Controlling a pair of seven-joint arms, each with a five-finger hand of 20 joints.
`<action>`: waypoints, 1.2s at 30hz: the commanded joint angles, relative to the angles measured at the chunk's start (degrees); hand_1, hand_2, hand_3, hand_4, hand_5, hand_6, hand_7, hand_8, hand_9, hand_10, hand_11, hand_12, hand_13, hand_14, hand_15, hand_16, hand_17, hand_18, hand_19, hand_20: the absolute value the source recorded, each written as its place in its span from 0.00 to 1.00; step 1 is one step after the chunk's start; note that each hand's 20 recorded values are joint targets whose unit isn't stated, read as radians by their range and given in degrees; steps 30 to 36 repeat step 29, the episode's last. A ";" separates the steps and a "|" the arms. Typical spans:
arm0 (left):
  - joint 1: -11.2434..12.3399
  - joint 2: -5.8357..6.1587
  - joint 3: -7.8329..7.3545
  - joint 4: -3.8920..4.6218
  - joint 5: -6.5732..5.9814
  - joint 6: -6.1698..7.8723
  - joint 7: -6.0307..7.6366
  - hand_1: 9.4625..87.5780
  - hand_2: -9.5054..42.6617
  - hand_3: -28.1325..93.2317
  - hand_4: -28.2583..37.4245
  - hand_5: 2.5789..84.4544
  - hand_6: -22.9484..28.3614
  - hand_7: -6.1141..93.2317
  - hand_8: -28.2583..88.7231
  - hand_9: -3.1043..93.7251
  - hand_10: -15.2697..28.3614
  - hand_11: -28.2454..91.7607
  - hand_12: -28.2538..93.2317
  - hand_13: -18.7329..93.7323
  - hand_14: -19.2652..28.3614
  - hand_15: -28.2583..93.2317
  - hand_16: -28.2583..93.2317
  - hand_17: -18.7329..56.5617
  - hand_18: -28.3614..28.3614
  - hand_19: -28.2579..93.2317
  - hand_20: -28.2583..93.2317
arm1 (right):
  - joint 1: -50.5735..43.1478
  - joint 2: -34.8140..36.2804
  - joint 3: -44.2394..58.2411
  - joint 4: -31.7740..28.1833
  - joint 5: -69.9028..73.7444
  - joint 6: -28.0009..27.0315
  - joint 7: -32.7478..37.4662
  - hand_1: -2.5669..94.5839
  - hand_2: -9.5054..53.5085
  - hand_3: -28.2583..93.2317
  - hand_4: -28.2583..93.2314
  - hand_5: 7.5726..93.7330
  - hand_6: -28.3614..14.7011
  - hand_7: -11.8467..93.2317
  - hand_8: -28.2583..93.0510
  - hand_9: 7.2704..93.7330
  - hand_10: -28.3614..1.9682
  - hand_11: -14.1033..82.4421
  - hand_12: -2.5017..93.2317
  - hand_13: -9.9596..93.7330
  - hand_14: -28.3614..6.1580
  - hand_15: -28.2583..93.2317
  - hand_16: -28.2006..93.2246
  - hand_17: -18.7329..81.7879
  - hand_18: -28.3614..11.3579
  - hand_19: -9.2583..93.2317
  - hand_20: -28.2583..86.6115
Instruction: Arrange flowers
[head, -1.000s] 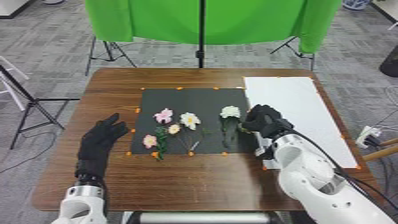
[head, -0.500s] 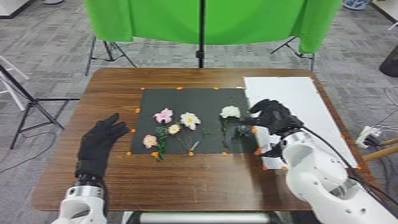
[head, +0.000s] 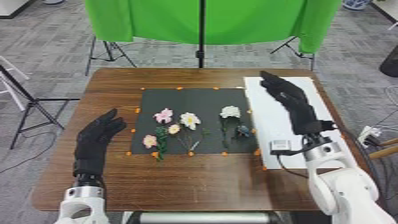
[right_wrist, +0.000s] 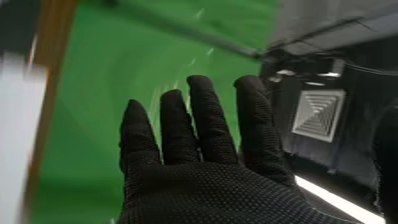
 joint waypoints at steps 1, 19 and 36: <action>0.47 -0.16 -0.14 -0.49 1.67 -0.68 -0.20 0.17 0.25 0.82 0.00 0.55 0.54 0.20 0.18 0.53 0.67 0.43 0.33 0.49 0.78 0.52 0.20 0.30 0.74 0.39 0.41 | -8.28 -2.76 -1.56 -1.96 26.97 4.15 -0.51 0.03 0.15 0.88 0.09 0.34 0.69 0.19 0.17 0.37 0.47 0.19 0.14 0.35 0.49 0.28 0.32 0.33 0.39 0.13 0.45; 0.77 -0.45 -0.06 -0.51 1.61 -0.88 -0.64 0.17 0.25 0.81 0.00 0.55 0.53 0.19 0.18 0.53 0.67 0.43 0.33 0.49 0.79 0.52 0.20 0.28 0.75 0.38 0.41 | -9.54 -3.96 -1.38 -2.21 26.64 3.38 1.31 0.03 0.17 0.87 0.09 0.42 0.64 0.21 0.17 0.42 0.47 0.20 0.15 0.40 0.41 0.31 0.33 0.35 0.34 0.16 0.46; 0.09 0.02 -0.15 -0.10 1.64 -1.66 -1.11 0.17 0.26 0.81 0.00 0.55 0.54 0.19 0.18 0.53 0.67 0.43 0.33 0.49 0.79 0.52 0.20 0.28 0.75 0.38 0.41 | -8.42 -3.67 -1.59 -1.82 25.04 1.25 2.72 0.06 0.18 0.87 0.10 0.46 0.64 0.21 0.17 0.46 0.45 0.21 0.16 0.43 0.40 0.32 0.34 0.36 0.32 0.17 0.47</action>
